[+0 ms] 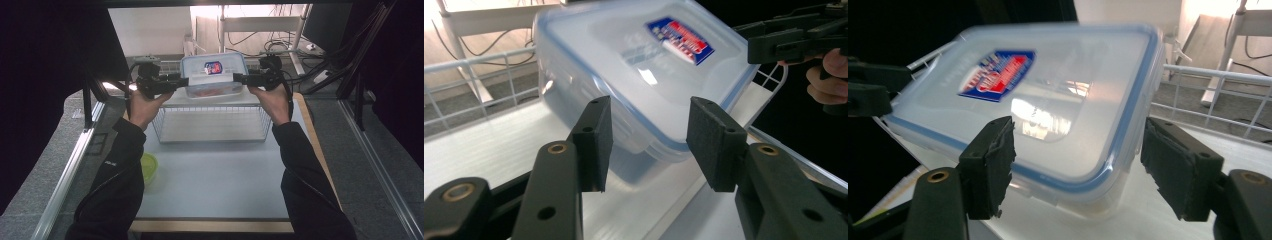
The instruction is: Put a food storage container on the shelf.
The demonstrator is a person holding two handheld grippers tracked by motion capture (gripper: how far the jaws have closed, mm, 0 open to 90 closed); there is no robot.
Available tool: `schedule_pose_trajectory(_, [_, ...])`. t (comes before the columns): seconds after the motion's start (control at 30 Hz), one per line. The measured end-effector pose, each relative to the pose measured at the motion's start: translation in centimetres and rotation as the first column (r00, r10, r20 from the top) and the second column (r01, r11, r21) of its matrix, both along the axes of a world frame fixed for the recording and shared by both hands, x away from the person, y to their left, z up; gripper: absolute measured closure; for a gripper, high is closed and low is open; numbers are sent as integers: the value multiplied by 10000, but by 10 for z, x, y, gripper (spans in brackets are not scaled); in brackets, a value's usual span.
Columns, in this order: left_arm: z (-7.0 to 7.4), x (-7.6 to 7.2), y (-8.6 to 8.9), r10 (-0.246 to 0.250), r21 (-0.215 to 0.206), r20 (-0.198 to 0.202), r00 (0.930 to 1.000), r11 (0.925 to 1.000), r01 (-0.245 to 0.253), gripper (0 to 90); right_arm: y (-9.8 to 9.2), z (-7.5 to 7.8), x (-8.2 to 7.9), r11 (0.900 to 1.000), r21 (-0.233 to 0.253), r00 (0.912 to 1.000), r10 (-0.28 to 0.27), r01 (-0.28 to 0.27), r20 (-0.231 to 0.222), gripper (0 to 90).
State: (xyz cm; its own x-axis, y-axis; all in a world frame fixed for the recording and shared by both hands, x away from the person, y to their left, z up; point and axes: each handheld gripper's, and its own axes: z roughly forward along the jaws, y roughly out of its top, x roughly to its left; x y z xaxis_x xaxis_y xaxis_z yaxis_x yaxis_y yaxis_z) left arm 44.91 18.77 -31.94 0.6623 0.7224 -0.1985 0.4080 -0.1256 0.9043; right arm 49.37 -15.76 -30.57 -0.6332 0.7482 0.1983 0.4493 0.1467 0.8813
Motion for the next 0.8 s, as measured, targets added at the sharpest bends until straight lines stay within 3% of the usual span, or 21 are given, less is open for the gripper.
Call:
schedule_pose_trajectory(0.13, [3, -4, -6, -47, 354, 354, 9994, 9994, 35, 522, -1, 1, -3, 9994, -236, 9996, 266, -265, 49, 324])
schedule_pose_trajectory(0.23, [2, -10, -6, -200, 399, 413, 9989, 9990, 184, 512, -1, -1, -7, 9980, -571, 9994, 276, -264, 193, 338])
schedule_pose_trajectory(0.33, [-2, -20, -5, -139, 719, 440, 9989, 9974, 107, 504, -4, -3, -13, 9973, -662, 9992, 329, -312, 248, 386])
schedule_pose_trajectory(0.43, [-12, -20, -5, -153, 1012, 133, 9998, 9948, 138, 492, -8, -8, -17, 9968, -718, 9993, 354, -347, 93, 458])
schedule_pose_trajectory(0.5, [-22, -17, -10, -39, 1440, -44, 10000, 9896, 45, 493, -9, -15, -17, 9960, -715, 9986, 524, -529, -86, 516])
schedule_pose_trajectory(0.63, [-27, -10, -16, 168, 1591, -219, 9996, 9872, -131, 556, -7, -23, -17, 9931, -1138, 9995, 297, -290, 43, 630])
schedule_pose_trajectory(0.8, [-28, -2, -13, 565, 1523, -432, 9975, 9871, -493, 634, -9, -26, -15, 9968, -745, 9996, 278, -281, -49, 663])
